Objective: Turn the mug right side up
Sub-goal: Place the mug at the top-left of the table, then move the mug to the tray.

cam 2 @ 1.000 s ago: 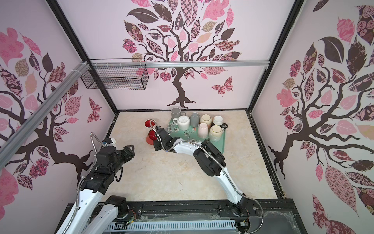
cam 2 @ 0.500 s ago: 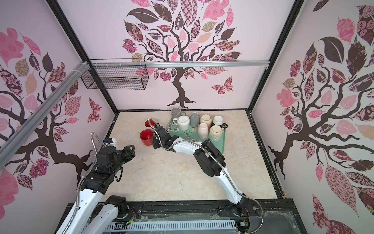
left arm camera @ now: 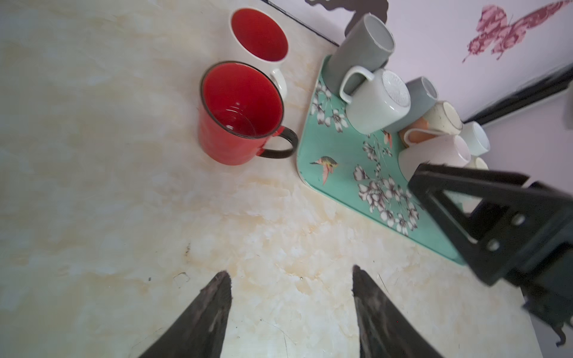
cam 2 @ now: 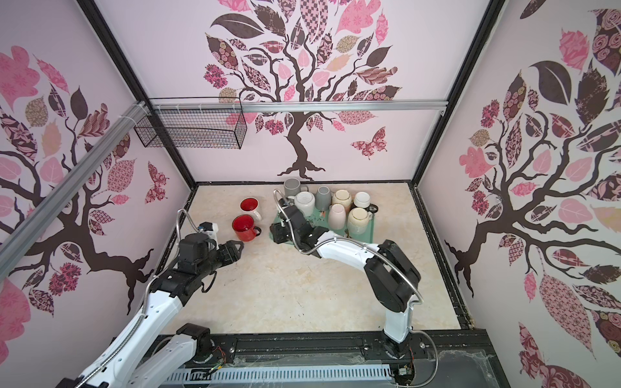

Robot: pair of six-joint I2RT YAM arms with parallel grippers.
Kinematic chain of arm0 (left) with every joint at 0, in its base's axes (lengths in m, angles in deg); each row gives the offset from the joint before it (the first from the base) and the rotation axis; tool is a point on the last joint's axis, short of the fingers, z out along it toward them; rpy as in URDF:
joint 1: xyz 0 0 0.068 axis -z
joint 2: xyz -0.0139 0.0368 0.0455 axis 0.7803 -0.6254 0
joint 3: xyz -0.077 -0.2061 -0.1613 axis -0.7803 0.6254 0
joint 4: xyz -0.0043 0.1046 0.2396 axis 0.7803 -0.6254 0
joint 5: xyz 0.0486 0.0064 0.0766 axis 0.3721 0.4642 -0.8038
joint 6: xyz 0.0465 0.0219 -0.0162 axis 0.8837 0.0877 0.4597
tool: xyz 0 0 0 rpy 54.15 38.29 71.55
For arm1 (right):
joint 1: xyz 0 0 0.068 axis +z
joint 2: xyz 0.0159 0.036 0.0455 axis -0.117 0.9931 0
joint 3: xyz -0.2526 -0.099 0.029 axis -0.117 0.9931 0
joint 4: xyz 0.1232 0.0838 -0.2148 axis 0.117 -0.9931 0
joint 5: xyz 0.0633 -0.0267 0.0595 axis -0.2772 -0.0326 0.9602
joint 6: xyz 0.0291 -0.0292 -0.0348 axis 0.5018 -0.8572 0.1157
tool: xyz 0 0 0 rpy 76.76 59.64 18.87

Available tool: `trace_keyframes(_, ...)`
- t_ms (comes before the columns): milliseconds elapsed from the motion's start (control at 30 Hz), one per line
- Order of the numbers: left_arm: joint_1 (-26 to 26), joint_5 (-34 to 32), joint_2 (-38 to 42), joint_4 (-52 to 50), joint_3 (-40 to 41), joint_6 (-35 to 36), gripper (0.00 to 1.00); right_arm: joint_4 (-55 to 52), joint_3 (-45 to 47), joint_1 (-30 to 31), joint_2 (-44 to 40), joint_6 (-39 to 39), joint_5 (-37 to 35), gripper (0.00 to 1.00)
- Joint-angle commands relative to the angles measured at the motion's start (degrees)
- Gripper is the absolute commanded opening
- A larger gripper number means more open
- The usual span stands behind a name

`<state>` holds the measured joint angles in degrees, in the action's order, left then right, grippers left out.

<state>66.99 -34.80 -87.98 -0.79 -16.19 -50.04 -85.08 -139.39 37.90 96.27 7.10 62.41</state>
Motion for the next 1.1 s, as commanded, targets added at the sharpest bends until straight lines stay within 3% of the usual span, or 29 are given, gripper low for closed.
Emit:
trace_keyframes(0,5.7,-0.2,-5.4,7.5,-3.1,2.1,0.65,-0.8,3.5,-7.6,-6.2,0.5,-0.6,0.56)
trace_keyframes(100,10.4,-0.3,-15.4,10.9,-7.6,3.2,0.65,-3.4,5.4,-14.7,-8.8,0.2,0.9,0.58)
trace_keyframes(300,19.2,-0.6,-34.6,7.8,-23.9,9.1,0.64,-6.8,6.1,-31.4,-8.6,0.6,6.1,0.59)
trace_keyframes(467,23.6,1.7,-45.0,4.9,-34.1,11.0,0.62,-6.3,3.4,-43.6,-2.9,4.3,14.5,0.51)
trace_keyframes(600,25.7,5.2,-50.5,2.4,-38.8,11.6,0.58,-5.7,0.4,-45.9,1.8,3.2,15.4,0.44)
trace_keyframes(767,27.9,8.6,-54.3,1.9,-40.3,10.9,0.54,-6.5,-3.5,-45.9,8.0,0.0,17.3,0.24)
trace_keyframes(1067,28.7,11.3,-54.6,2.6,-38.2,10.4,0.52,-4.9,2.4,-45.9,6.5,1.8,16.5,0.18)
